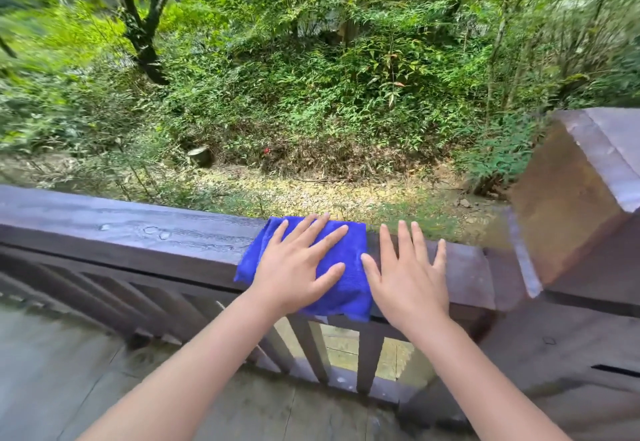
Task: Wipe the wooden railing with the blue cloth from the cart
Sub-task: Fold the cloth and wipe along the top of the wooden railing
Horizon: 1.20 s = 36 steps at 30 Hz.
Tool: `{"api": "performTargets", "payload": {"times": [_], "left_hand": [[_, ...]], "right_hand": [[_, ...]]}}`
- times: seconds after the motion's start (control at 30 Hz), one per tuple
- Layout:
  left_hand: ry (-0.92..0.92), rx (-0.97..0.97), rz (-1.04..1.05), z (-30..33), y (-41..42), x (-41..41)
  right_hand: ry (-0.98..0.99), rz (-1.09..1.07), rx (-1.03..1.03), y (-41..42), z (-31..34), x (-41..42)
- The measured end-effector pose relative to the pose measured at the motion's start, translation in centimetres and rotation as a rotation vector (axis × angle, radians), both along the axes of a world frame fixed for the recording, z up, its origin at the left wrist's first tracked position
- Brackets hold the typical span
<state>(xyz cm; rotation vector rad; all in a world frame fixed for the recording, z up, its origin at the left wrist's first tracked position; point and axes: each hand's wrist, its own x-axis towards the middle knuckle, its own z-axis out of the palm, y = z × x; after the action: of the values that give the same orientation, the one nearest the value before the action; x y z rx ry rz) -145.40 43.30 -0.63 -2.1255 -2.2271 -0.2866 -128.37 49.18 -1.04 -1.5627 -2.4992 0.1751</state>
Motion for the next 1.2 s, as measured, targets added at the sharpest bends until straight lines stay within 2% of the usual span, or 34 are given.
{"api": "performTargets", "payload": {"times": [0.23, 0.37, 0.5, 0.63, 0.8, 0.97, 1.2], "left_hand": [[0.016, -0.017, 0.018, 0.0, -2.7, -10.4], [0.032, -0.048, 0.053, 0.4, -5.2, -20.0], [-0.001, -0.127, 0.201, 1.4, -7.1, -28.5], [-0.075, -0.118, 0.333, 0.3, -6.6, -24.8], [0.013, -0.031, 0.168, -0.7, -5.7, -19.3], [0.075, -0.002, 0.031, -0.2, -7.1, -23.6], [0.014, 0.039, 0.185, 0.7, -9.7, -32.7]], "right_hand": [[-0.031, 0.099, 0.046, -2.9, 0.1, -8.5], [-0.018, 0.095, 0.033, -4.3, 0.2, -14.2], [-0.016, 0.088, 0.018, -5.1, 0.2, -18.4], [-0.026, 0.038, 0.019, -5.5, 0.2, -20.5], [-0.027, 0.08, 0.03, -5.4, 0.2, -22.0], [-0.029, 0.152, 0.024, -5.5, 0.1, -23.9], [-0.031, 0.208, -0.003, -6.2, 0.2, -27.6]]}}
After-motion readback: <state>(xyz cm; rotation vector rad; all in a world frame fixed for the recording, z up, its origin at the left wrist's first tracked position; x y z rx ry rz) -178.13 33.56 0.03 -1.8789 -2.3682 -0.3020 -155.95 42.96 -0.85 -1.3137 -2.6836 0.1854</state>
